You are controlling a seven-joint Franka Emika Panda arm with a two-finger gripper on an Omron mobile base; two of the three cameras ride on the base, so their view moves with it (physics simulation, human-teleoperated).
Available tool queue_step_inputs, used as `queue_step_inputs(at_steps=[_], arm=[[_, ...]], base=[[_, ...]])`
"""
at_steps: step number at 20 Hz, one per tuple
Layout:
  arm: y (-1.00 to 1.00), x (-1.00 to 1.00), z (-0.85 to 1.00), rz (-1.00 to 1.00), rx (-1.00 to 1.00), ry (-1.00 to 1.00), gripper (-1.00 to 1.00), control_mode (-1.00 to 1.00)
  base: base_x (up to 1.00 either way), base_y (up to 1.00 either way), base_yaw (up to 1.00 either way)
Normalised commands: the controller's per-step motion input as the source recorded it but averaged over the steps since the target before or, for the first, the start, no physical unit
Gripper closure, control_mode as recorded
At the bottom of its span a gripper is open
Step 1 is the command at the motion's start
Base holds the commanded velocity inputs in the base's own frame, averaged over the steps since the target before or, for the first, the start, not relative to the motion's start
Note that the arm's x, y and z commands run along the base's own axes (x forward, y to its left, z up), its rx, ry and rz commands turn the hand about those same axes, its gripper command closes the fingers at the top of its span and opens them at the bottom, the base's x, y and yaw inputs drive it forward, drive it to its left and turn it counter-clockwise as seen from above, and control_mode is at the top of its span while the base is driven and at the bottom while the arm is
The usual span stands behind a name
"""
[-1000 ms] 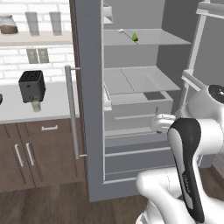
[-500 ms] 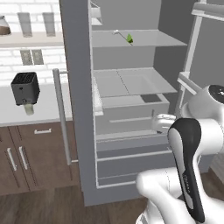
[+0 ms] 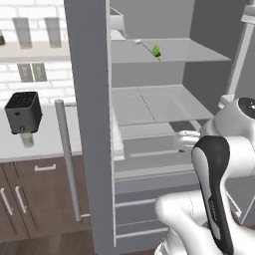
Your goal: Grab a lemon wedge from the fridge and one ice cube from the ice bowl, and put them in the glass of lemonade.
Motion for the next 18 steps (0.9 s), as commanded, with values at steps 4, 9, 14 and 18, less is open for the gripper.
queue_step_inputs(at_steps=[4, 9, 14, 18], arm=[[0.0, 0.0, 0.0, 0.0, 0.0, 0.0, -1.0, 1.0], [0.0, 0.0, 0.0, 0.0, 0.0, 0.0, -1.0, 1.0], [-0.04, 0.16, 0.1, 0.01, 0.0, 0.0, -1.0, -1.0], [0.0, 0.11, 0.56, 0.01, 0.0, -0.02, -1.0, -1.0]], base=[[1.0, -0.21, 0.02], [0.98, -0.17, 0.01], [0.21, -0.04, 0.0], [0.0, 0.0, 0.0]])
